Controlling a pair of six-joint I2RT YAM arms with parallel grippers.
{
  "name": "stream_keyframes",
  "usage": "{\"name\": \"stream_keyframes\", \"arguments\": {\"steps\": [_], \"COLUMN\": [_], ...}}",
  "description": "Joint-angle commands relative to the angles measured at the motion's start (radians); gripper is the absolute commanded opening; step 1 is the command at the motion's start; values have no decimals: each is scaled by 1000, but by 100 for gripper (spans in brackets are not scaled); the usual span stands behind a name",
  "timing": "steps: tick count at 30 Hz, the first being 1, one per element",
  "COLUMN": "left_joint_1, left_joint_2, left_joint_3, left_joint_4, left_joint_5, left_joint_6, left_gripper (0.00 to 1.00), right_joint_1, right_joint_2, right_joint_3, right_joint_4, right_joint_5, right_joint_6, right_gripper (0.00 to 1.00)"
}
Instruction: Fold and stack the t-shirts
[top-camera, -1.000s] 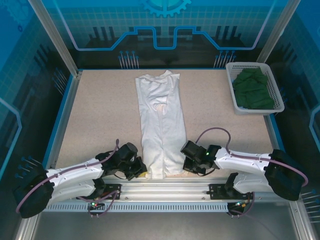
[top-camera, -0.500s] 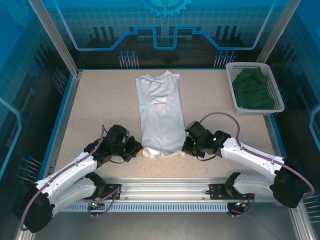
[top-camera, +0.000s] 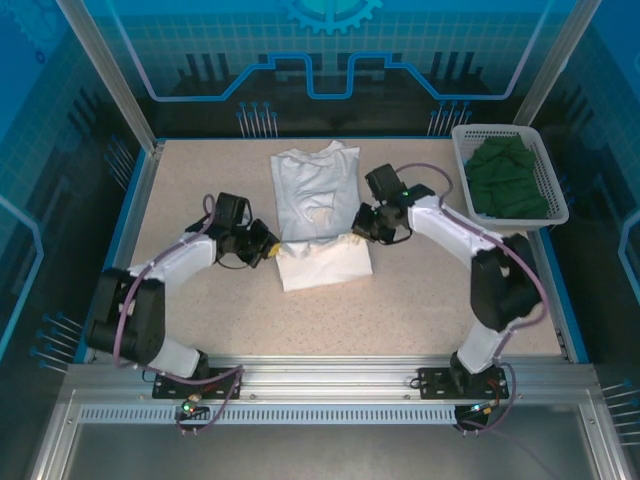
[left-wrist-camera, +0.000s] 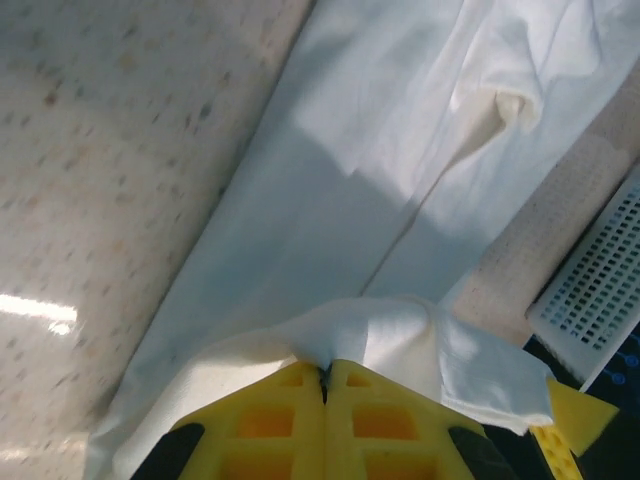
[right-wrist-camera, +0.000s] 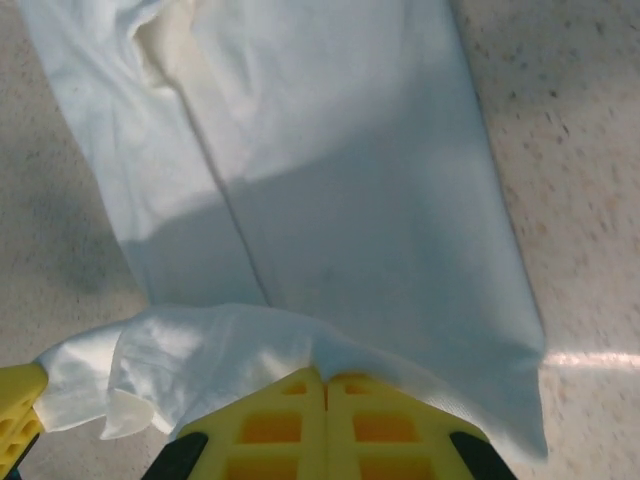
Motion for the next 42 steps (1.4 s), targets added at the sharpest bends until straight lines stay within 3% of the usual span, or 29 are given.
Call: {"name": "stream_keyframes", "arguments": {"steps": [1, 13, 17, 20, 21, 22, 26, 30, 34, 37, 42], "left_joint_1": [25, 94, 121, 147, 156, 162, 155, 97, -71, -193, -273], "left_joint_2": [100, 339, 392, 417, 415, 405, 286, 106, -3, 13, 111], "left_joint_3": [98, 283, 307, 356, 367, 385, 422, 316, 214, 195, 189], "left_joint_4": [56, 71, 94, 76, 79, 65, -48, -86, -83, -71, -72], "left_joint_5": [77, 121, 134, 147, 153, 152, 53, -93, -182, -185, -229], "left_joint_6": [29, 28, 11, 9, 5, 9, 93, 116, 161, 191, 247], "left_gripper": [0, 1, 13, 31, 40, 56, 71, 69, 49, 35, 32], "right_joint_1": [-43, -128, -148, -180, -191, -203, -207, -172, -80, -12, 33], "right_joint_2": [104, 354, 407, 410, 406, 392, 263, 76, -70, -88, -21], "right_joint_3": [107, 327, 377, 379, 381, 378, 298, 66, -178, -256, -277], "right_joint_4": [-39, -46, -61, -43, -43, -43, -25, 100, 284, 341, 356], "right_joint_5": [-84, -170, -178, -196, -201, -197, -129, -74, -83, -104, -100], "right_joint_6": [-34, 12, 25, 52, 57, 62, 46, 33, 7, 1, 15], "right_gripper": [0, 0, 3, 27, 34, 42, 61, 61, 47, 31, 21]}}
